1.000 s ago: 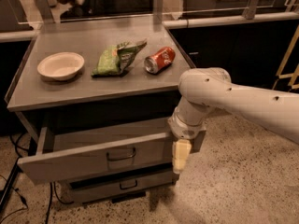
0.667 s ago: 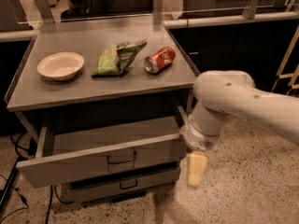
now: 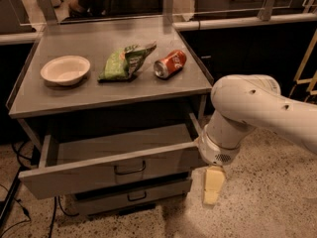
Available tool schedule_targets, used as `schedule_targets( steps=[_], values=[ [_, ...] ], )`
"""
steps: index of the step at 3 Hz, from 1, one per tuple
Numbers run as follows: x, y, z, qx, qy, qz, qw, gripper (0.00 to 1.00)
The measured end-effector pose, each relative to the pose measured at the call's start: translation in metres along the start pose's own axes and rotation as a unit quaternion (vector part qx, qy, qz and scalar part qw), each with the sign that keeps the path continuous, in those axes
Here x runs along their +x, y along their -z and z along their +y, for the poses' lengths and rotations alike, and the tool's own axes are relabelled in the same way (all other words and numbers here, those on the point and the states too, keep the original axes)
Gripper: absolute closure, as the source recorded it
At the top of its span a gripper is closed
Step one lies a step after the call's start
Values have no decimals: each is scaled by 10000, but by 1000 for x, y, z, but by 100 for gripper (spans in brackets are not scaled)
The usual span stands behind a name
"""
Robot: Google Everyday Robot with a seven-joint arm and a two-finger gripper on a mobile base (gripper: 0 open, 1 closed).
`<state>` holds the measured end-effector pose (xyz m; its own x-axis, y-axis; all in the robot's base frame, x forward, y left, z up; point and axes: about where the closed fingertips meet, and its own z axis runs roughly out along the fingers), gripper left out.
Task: Open top drawer
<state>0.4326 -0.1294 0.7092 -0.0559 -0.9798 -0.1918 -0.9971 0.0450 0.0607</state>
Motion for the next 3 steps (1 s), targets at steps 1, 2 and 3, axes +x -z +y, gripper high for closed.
schedule_targets(
  steps=[1,2,3],
  values=[
    [-27,8,-30,280,302,-181,9990,0],
    [-53,4,-51,376,515,-233,9977,0],
    [-51,-9,-43,226,509,-231,9982,0]
  ],
)
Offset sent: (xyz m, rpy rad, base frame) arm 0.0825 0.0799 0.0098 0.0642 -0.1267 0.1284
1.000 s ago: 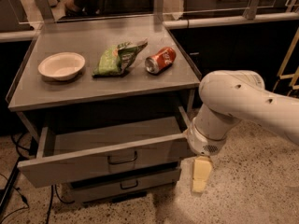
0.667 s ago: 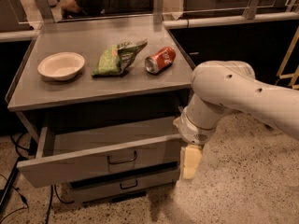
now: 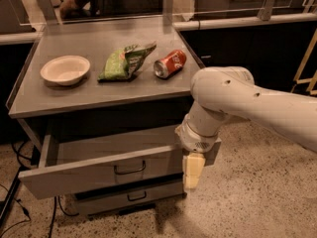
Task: Open top drawer
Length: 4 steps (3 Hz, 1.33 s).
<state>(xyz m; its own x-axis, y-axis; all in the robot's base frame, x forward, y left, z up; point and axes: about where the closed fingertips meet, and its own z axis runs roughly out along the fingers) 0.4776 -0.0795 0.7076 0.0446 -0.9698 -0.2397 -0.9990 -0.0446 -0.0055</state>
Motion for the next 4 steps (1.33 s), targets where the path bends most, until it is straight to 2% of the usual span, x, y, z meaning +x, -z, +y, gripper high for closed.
schedule_targets(
  steps=[1,3,4],
  values=[
    [14,-41,23,-370,-104,77,9992,0],
    [22,-40,46,-417,2,75,9991,0],
    [47,-23,98,-618,-263,89,9977,0]
  ],
)
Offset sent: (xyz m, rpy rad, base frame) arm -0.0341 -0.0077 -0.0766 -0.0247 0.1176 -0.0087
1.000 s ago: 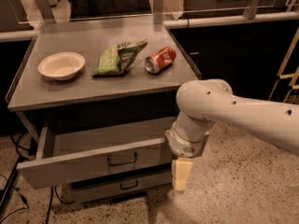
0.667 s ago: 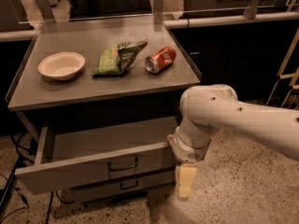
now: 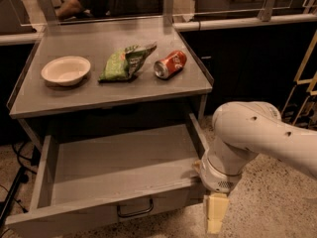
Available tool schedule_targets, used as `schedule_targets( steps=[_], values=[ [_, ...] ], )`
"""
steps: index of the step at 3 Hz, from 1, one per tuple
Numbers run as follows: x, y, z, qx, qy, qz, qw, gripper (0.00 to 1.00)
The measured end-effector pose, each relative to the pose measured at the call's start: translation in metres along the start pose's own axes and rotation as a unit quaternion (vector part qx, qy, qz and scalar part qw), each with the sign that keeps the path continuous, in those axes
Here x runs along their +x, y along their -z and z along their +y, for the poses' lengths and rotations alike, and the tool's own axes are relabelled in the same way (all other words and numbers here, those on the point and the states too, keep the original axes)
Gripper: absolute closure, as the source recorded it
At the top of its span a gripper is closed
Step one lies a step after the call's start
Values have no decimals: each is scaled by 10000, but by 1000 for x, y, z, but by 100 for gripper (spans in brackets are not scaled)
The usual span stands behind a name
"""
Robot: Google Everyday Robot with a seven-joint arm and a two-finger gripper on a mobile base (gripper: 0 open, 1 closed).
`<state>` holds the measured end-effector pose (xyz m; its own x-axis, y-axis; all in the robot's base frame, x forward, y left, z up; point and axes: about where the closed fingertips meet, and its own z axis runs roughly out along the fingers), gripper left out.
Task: Open top drawer
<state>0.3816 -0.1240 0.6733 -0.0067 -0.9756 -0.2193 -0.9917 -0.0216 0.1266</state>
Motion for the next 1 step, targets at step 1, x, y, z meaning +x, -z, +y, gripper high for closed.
schedule_targets(
  steps=[1],
  values=[
    [0,0,0,0,0,0,10000,0]
  ],
)
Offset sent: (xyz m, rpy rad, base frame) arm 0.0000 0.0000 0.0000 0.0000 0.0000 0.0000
